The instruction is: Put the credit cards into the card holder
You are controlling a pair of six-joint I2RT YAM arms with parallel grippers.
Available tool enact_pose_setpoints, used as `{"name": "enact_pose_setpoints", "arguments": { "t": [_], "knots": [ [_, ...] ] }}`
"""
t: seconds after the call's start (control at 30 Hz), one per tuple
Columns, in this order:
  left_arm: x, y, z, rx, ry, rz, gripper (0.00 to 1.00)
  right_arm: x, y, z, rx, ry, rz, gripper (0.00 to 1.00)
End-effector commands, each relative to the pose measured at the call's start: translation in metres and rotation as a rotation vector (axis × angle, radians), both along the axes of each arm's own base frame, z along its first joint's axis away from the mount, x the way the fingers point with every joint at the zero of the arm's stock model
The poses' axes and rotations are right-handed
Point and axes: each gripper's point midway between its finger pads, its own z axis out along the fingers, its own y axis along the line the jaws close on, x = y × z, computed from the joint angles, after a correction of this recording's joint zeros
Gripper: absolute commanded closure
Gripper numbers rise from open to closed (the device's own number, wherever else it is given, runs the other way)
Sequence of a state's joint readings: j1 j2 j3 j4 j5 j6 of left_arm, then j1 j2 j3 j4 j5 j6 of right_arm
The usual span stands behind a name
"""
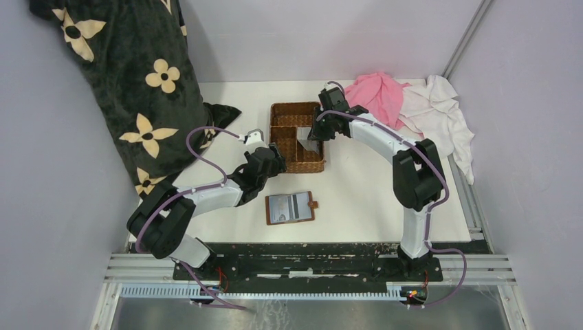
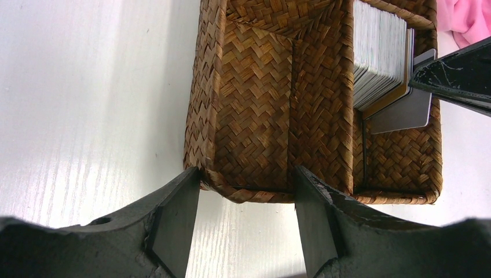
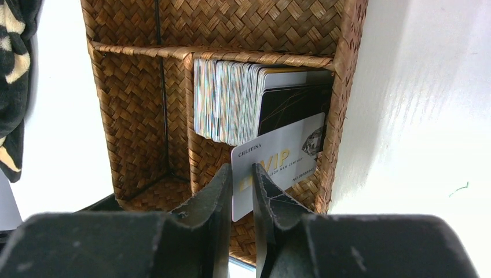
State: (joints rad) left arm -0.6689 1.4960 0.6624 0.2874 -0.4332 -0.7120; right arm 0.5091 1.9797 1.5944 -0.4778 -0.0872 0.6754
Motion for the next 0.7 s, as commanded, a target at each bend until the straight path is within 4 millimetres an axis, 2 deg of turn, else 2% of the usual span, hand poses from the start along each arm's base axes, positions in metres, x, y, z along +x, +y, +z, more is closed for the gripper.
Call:
{"name": "enact_pose_setpoints", "arguments": {
  "t": [0.0, 0.23, 0.37, 0.47, 0.67],
  "knots": [
    [0.009, -0.014, 0.023, -0.046, -0.076, -0.048, 0.34, -0.002, 0.014, 0.043, 0.054, -0.085, 0.028, 0.79],
    [0.005, -0.013, 0.029, -0.057, -0.084, -0.057, 0.34, -0.013, 0.008, 0.057, -0.017, -0.122, 0.042, 0.85],
    [0.0, -0.012, 0.037, -0.076, -0.093, -0.064, 0.35, -0.024, 0.0, 0.063, -0.079, -0.139, 0.055, 0.93],
    [-0.006, -0.01, 0.047, -0.093, -0.103, -0.077, 0.35, -0.036, -0.007, 0.066, -0.115, -0.148, 0.069, 0.99],
    [-0.026, -0.013, 0.065, -0.15, -0.114, -0.152, 0.35, -0.074, -0.02, 0.079, -0.116, -0.169, 0.103, 0.99]
  ]
}}
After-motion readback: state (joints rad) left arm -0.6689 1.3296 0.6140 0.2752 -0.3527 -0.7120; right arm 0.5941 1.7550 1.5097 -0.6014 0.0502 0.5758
